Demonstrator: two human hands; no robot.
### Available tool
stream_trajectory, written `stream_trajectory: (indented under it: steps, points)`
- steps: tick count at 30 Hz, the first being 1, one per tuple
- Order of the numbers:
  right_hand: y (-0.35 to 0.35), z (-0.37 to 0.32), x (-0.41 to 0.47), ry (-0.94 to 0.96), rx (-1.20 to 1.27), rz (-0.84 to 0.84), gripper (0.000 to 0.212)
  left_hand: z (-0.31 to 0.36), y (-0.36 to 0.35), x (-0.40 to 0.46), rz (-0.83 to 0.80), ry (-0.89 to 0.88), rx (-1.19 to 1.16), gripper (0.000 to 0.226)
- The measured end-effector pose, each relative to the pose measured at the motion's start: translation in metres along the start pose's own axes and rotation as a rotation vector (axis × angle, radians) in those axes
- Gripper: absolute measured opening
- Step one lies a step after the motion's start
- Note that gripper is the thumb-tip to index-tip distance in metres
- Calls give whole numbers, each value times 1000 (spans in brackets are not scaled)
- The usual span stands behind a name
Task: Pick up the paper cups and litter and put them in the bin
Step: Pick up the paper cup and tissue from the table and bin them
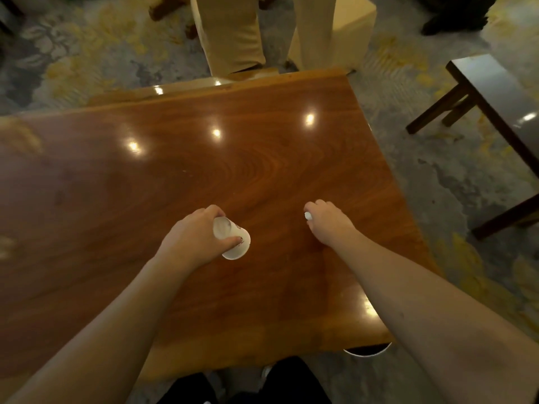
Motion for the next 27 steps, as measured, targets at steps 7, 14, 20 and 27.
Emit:
stream_trajectory:
  steps: [7, 14, 20, 27]
  points:
    - [-18, -44, -74, 10, 45, 22, 54, -27, -4, -46, -2, -51, 2, 63]
    - [-66, -98, -188, 6, 54, 136, 27, -66, -22, -113, 2, -186, -2, 65]
    - [-119, -121, -288, 20, 72, 233, 27, -75, -46, -182, -49, -226, -50, 66]
    - [-173, -93, -361, -61, 145, 168, 34, -35, -94, -245, -128, -268, -114, 62]
Point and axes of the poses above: each hand's wrist, its own x-axis towards the middle knuckle, its own y-axis out of the back of the hand, z = x × y, the point moved 5 cm from there along x, towards the middle knuckle, and after that the axes turned 14 degrees about -z, right-handed, at the moved point
